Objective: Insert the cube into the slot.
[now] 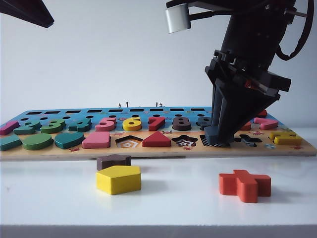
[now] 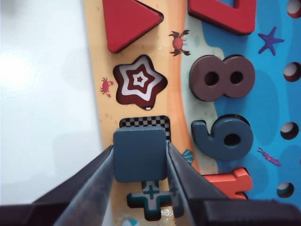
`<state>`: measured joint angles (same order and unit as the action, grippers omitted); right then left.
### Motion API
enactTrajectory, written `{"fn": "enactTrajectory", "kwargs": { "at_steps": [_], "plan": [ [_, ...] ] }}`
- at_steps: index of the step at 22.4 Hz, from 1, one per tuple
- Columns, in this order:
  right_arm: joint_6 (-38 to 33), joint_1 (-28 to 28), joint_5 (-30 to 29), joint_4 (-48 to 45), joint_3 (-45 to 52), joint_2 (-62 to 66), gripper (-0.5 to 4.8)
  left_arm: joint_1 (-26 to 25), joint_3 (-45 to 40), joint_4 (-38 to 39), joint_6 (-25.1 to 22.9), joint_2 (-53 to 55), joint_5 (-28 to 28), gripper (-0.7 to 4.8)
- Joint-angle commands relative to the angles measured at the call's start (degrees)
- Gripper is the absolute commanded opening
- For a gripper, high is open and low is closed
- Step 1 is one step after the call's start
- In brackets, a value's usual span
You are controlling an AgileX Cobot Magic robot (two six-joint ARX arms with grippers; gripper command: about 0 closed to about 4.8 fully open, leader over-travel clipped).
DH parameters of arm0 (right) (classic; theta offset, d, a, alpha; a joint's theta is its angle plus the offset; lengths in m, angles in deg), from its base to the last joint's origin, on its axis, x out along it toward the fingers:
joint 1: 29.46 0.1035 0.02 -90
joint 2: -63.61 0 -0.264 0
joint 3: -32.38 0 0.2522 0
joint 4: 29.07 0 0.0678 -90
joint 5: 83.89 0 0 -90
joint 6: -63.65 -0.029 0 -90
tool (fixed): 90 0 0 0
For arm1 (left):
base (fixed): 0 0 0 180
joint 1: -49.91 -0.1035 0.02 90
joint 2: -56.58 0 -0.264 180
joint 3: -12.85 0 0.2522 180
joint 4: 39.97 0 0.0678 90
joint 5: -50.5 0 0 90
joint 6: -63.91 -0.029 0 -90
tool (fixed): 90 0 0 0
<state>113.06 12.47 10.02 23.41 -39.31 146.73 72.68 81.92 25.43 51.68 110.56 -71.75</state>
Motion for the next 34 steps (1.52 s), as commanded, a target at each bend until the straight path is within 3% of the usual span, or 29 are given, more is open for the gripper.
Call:
{"fn": "enactTrajectory", "kwargs": {
  "at_steps": [1,34],
  "plan": [
    [0.2,0.1,-0.2,-1.6,-0.1,-0.2,1.22,-0.1,0.3,-0.7,-0.9,0.0,0.0,0.17],
    [-1.6,0.0,-0.3,-4.0,1.6,-0.2,1.37,-0.1,0.3,-0.7,-0.9,0.0,-0.1,0.17]
  ]
}}
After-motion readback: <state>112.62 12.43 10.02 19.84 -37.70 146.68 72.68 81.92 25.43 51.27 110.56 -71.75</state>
